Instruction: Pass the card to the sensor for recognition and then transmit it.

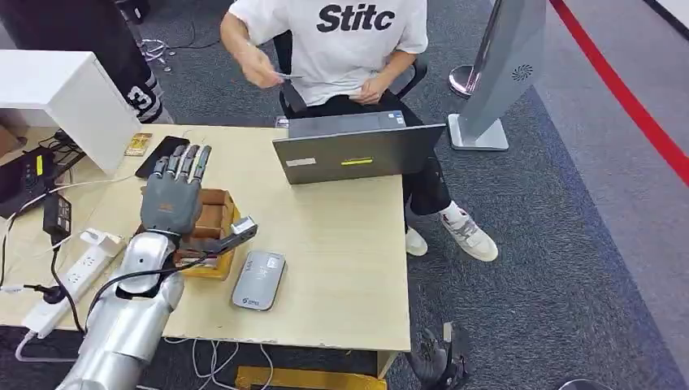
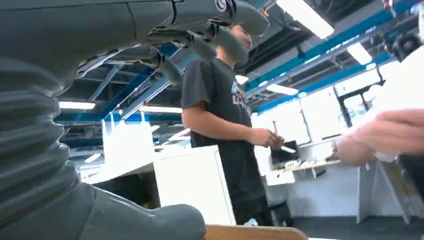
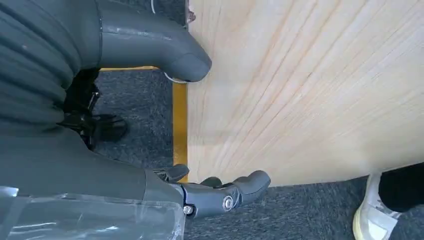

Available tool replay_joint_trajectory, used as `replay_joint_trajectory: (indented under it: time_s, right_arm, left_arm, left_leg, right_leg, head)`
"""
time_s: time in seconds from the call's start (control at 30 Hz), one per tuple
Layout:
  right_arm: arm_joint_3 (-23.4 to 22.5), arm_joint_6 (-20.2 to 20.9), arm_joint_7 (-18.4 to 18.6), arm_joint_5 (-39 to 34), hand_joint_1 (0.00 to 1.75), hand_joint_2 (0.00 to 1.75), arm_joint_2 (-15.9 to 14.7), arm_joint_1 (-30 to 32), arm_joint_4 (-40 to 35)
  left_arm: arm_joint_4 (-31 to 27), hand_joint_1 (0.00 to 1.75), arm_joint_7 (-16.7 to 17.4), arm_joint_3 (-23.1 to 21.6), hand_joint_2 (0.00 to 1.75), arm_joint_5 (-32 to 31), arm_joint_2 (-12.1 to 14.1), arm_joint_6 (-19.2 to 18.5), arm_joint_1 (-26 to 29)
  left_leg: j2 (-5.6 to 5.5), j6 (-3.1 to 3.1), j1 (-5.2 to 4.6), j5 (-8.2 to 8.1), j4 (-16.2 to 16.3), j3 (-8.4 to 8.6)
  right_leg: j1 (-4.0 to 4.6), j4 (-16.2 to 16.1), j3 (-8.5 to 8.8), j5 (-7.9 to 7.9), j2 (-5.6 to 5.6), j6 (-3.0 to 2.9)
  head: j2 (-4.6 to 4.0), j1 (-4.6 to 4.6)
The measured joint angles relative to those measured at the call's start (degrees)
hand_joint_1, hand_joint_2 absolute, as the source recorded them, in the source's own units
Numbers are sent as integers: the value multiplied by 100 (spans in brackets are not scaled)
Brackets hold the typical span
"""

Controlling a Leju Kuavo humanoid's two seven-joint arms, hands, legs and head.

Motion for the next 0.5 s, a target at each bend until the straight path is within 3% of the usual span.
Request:
replay_joint_trajectory:
  time_s: [0.13, 0.3, 0.5]
  right_arm:
    - [-4, -2, -72, -74, 0, 175, -4, 31, -2]
    - [-57, -2, -149, -166, 0, 175, -28, 116, -4]
    - [-90, -2, -181, -164, 0, 175, -44, 144, -20]
  left_arm:
    - [-809, 0, -349, 6, 175, 57, -96, -105, 625]
    - [-1706, 0, -496, -33, 175, 219, -267, -227, 1468]
    - [-2158, 0, -579, -61, 175, 417, -297, -413, 1775]
  left_leg:
    - [1, 1, -1, -4, 0, 0]
    - [0, 6, -1, -8, 0, -1]
    - [1, 4, -1, -6, -1, 2]
  right_leg:
    - [-2, -2, 0, -2, 1, 2]
    - [-2, -6, -2, -4, 0, 4]
    - [-1, -5, 0, -2, 0, 3]
  head:
    - [0, 2]
    - [0, 2]
    - [0, 2]
